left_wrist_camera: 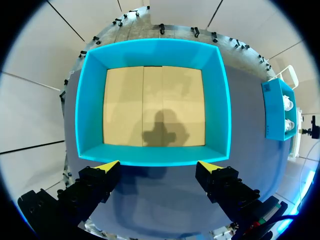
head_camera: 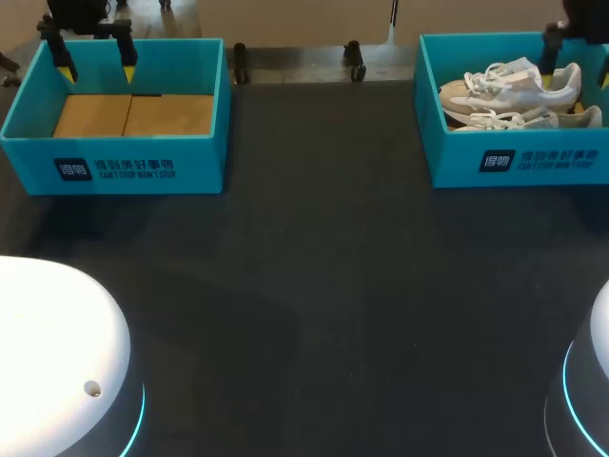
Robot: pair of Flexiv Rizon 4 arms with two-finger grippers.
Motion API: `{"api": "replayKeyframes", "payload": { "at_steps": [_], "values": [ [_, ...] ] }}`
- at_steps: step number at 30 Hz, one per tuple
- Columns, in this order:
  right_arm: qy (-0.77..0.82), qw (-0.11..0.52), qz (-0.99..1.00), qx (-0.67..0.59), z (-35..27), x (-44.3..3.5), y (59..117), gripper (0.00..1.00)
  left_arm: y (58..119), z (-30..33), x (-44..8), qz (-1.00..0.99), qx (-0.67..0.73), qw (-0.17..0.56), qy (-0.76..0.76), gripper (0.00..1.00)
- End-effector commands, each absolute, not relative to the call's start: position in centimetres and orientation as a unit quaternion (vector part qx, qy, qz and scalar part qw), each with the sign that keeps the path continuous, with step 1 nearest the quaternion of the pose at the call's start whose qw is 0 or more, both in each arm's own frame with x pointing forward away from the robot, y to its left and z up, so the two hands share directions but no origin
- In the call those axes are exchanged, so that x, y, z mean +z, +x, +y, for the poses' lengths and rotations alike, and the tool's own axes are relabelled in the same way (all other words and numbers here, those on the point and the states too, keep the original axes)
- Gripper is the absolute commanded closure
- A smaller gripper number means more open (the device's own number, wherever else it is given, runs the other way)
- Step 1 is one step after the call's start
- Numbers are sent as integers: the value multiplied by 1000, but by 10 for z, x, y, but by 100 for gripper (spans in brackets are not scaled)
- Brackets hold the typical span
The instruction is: Take the shoe out of the shoebox, open the shoe tongue, remove and reinsert the insole, then place the shoe into the shoebox
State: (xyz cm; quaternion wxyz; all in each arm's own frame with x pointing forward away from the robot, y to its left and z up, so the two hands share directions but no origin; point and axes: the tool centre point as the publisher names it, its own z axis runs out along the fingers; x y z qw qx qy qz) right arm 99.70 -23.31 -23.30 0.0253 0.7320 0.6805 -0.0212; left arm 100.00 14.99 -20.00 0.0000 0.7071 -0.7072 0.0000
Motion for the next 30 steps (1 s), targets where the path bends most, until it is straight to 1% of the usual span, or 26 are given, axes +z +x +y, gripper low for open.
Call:
{"api": "replayKeyframes", "payload": {
  "at_steps": [1,24,27,30],
  "values": [
    [737,20,676,-23,-242,-245,1002,0,1000,150,-200,-707,0,0,707,0],
    [732,18,680,-23,-279,-292,1017,0,1000,150,-200,-707,0,0,707,0],
    [729,19,683,-27,-282,-294,1018,4,1000,150,-200,-707,0,0,707,0],
    [727,21,686,-29,-286,-296,1019,6,1000,150,-200,-707,0,0,707,0]
  ]
}}
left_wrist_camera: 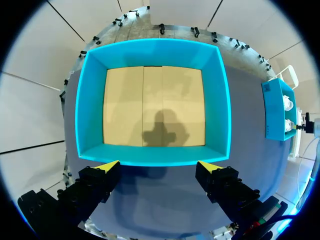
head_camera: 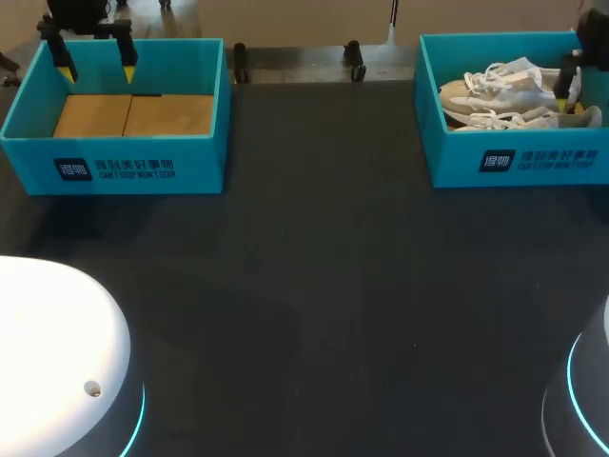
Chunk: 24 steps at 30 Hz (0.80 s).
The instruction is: Take the shoe out of the shoebox, open the shoe tongue, remove and reinsert the insole, then place the shoe into the shoebox
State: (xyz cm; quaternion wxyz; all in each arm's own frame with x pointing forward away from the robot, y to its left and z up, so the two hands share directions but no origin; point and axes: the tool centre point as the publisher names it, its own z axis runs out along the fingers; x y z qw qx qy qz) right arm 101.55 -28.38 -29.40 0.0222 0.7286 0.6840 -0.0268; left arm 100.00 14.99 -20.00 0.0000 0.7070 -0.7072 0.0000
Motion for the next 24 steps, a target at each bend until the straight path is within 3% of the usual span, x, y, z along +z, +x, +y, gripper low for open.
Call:
{"api": "replayKeyframes", "payload": {
  "at_steps": [1,7,12,21,24],
  "values": [
    [727,21,686,-29,-287,-297,1019,5,1000,150,-200,-707,0,0,707,0],
    [725,15,688,-32,-295,-308,1022,6,1000,150,-200,-707,0,0,707,0],
    [723,7,690,-32,-300,-315,1023,19,1000,150,-200,-707,0,0,707,0],
    [722,8,691,-30,-304,-319,1025,14,1000,150,-200,-707,0,0,707,0],
    [723,5,690,-31,-305,-323,1025,19,1000,150,-200,-707,0,0,707,0]
  ]
}}
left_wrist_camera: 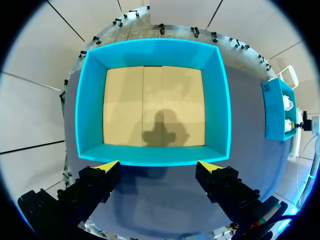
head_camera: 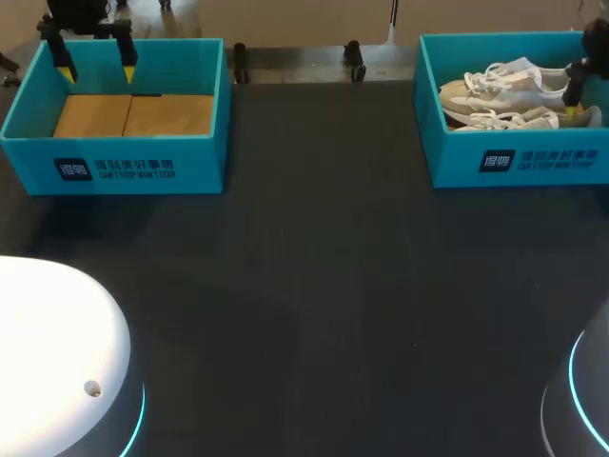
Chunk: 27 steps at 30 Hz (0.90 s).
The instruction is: Take the shoe out of the shoebox, open the shoe tongue, remove and reinsert the insole, then place the shoe into the shoebox
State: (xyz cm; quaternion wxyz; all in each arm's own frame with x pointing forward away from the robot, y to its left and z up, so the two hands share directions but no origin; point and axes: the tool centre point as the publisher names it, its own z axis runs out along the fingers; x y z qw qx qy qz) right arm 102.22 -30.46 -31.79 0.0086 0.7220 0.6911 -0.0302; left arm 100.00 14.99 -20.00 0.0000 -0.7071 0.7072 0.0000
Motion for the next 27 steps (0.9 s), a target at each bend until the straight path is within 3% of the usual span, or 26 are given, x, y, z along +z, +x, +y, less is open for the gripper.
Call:
{"api": "replayKeyframes", "payload": {
  "at_steps": [1,7,23,27],
  "values": [
    [723,5,690,-31,-306,-323,1024,20,1000,150,-200,707,0,0,-707,0],
    [722,4,691,-30,-307,-327,1020,9,1000,150,-200,707,0,0,-707,0],
    [722,0,692,-26,-311,-341,1014,19,1000,150,-200,707,0,0,-707,0],
    [719,3,694,-26,-309,-343,1014,16,1000,150,-200,707,0,0,-707,0]
  ]
}}
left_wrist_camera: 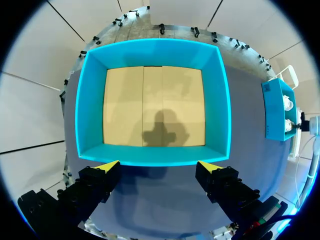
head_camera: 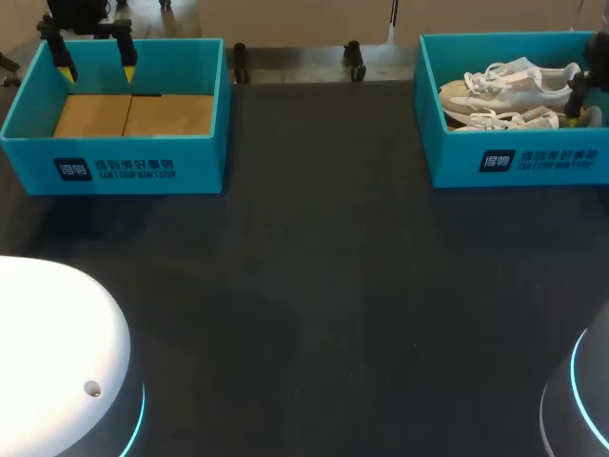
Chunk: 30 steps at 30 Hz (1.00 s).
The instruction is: Take the shoe out of the shoebox, open the shoe tongue, remove and reinsert the insole, then place the shoe into the shoebox
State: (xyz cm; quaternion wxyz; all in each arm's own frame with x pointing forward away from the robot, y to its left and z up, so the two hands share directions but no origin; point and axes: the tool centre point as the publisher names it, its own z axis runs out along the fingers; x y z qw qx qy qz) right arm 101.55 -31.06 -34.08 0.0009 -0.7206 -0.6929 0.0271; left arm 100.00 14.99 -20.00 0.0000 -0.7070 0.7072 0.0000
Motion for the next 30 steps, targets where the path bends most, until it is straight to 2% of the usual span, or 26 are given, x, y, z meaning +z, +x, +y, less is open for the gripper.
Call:
{"api": "replayKeyframes", "payload": {
  "at_steps": [1,30],
  "values": [
    [-719,-4,-694,25,-309,-344,1013,16,1000,150,-200,707,0,0,-707,0],
    [-712,9,-702,21,-310,-371,1012,20,1000,150,-200,707,0,0,-707,0]
  ]
}}
